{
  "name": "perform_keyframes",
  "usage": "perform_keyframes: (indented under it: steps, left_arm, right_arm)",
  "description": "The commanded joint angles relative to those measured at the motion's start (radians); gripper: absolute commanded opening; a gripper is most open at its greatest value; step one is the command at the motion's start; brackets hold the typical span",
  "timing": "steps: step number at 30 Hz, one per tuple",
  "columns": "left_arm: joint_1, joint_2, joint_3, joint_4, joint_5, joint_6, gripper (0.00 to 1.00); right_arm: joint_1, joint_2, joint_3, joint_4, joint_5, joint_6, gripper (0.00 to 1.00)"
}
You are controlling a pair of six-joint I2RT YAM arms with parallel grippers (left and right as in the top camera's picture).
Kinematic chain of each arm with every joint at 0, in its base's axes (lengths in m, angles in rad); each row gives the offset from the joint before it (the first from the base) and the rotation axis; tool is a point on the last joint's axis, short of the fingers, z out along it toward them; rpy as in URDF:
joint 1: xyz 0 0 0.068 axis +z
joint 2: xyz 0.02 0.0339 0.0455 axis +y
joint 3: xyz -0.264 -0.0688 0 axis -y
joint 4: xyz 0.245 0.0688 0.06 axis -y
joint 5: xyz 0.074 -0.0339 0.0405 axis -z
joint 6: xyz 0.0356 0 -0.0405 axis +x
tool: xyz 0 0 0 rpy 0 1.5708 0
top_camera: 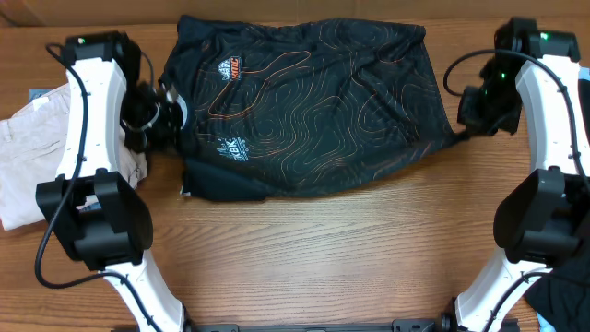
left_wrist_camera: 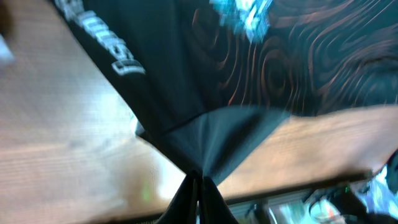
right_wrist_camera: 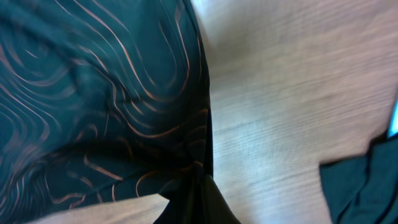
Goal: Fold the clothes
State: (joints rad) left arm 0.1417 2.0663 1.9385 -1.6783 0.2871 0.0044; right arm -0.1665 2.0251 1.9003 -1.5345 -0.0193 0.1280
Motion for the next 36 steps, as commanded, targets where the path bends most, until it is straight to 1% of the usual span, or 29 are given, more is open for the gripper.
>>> perform_keyframes:
  steps: [1, 2, 3, 7, 9, 12, 18, 23, 24, 26, 28, 29, 32, 36]
  left_arm:
    - [0.002, -0.159, -0.150, 0.033, -0.041, 0.014, 0.05]
    - [0.002, -0.206, -0.207, 0.058, -0.056, -0.002, 0.04]
    - [0.002, -0.274, -0.279, 0.088, -0.105, -0.036, 0.04]
    - [0.007, -0.451, -0.459, 0.172, -0.218, -0.128, 0.04]
    - [0.019, -0.557, -0.551, 0.225, -0.224, -0.155, 0.04]
    - [0.042, -0.640, -0.640, 0.281, -0.232, -0.155, 0.04]
    - [0.097, -0.644, -0.674, 0.276, -0.254, -0.178, 0.04]
    - [0.167, -0.645, -0.675, 0.240, -0.252, -0.189, 0.04]
    - [0.180, -0.644, -0.674, 0.243, -0.233, -0.188, 0.04]
    - [0.177, -0.644, -0.676, 0.295, -0.178, -0.188, 0.04]
    - [0.172, -0.643, -0.676, 0.334, -0.156, -0.188, 0.04]
    - [0.166, -0.638, -0.676, 0.382, -0.157, -0.188, 0.04]
    - [0.164, -0.622, -0.676, 0.449, -0.156, -0.212, 0.04]
    - [0.164, -0.583, -0.676, 0.525, -0.156, -0.231, 0.04]
  right_arm:
    - [-0.045, -0.021, -0.089, 0.000, -0.055, -0.009, 0.04]
    - [-0.053, -0.030, -0.115, 0.004, -0.058, -0.009, 0.04]
    - [-0.065, -0.047, -0.150, 0.010, -0.066, -0.009, 0.04]
    - [-0.096, -0.130, -0.243, 0.028, -0.079, -0.005, 0.04]
    - [-0.114, -0.198, -0.286, 0.039, -0.080, 0.002, 0.04]
    - [-0.140, -0.293, -0.330, 0.050, -0.080, 0.008, 0.04]
    - [-0.175, -0.422, -0.344, 0.002, -0.077, 0.010, 0.04]
    - [-0.176, -0.481, -0.344, -0.072, -0.050, 0.010, 0.04]
    - [-0.176, -0.494, -0.344, -0.074, -0.050, 0.010, 0.04]
    - [-0.171, -0.491, -0.344, -0.031, -0.065, 0.008, 0.04]
    - [-0.161, -0.476, -0.344, 0.011, -0.085, -0.003, 0.04]
    - [-0.148, -0.452, -0.344, 0.057, -0.087, -0.003, 0.04]
    - [-0.121, -0.410, -0.344, 0.137, -0.088, -0.006, 0.04]
    - [-0.069, -0.326, -0.344, 0.206, -0.088, -0.005, 0.04]
